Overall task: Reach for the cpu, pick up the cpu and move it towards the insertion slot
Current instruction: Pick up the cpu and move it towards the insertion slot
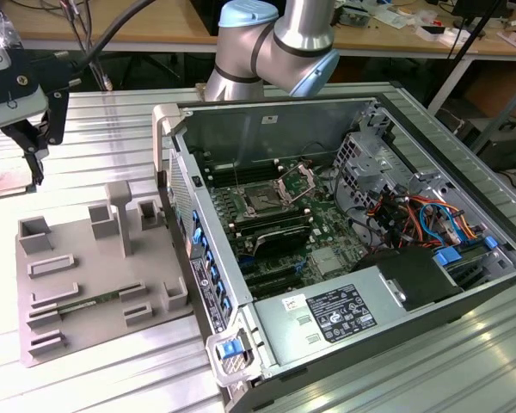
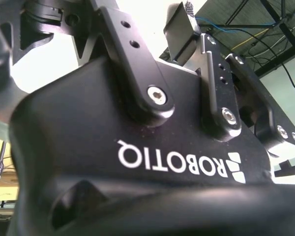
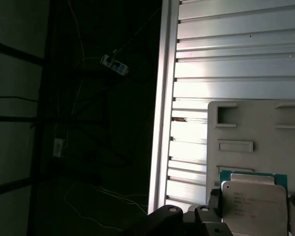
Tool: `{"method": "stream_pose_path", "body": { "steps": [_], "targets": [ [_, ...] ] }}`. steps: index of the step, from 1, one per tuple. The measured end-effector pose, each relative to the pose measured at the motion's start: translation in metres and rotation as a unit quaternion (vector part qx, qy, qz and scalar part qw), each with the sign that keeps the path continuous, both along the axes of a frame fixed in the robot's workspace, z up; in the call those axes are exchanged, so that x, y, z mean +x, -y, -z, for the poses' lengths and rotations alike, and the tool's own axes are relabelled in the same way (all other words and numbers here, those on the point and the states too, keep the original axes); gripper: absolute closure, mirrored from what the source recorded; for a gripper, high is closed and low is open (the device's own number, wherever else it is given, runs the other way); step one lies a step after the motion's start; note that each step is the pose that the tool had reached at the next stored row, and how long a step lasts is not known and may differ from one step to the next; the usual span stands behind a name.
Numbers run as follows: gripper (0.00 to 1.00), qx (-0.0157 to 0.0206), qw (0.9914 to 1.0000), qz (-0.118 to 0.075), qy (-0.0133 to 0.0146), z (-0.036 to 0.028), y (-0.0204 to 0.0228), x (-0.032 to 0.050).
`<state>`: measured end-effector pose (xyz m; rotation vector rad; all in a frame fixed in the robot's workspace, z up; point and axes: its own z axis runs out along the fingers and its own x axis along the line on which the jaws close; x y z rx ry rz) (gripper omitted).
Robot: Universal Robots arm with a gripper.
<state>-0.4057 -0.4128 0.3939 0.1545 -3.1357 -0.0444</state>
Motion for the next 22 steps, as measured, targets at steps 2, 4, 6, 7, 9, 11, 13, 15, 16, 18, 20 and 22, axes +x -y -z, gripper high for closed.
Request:
{"method": "stream_pose_path", "body": {
  "steps": [2,4,6,7,9,11,13,15,16,18,20,22],
  "targets": [
    [0.45,0.0000,1.00000,0.000,0.0000,0.0003,0.0000,0.0021],
    [0.45,0.0000,1.00000,0.000,0.0000,0.0005,0.0000,0.0035],
    [0.45,0.0000,1.00000,0.000,-0.0001,0.0005,0.0000,0.0048],
    [0.45,0.0000,1.00000,0.000,0.0000,0.0005,0.0000,0.0059],
    [0.45,0.0000,1.00000,0.000,0.0000,0.0006,0.0000,0.0076],
    [0.45,0.0000,1.00000,0.000,0.0000,0.0007,0.0000,0.0097],
    [0.45,0.0000,1.00000,0.000,0.0000,0.0008,0.0000,0.0120],
    [0.45,0.0000,1.00000,0.000,0.0000,0.0008,0.0000,0.0134],
    [0.45,0.0000,1.00000,0.000,0.0000,0.0008,0.0000,0.0139],
    [0.45,0.0000,1.00000,0.000,0.0000,0.0008,0.0000,0.0154],
    [0.45,0.0000,1.00000,0.000,0.0000,0.0008,0.0000,0.0166],
    [0.45,0.0000,1.00000,0.000,0.0000,0.0008,0.0000,0.0180]
  ]
}}
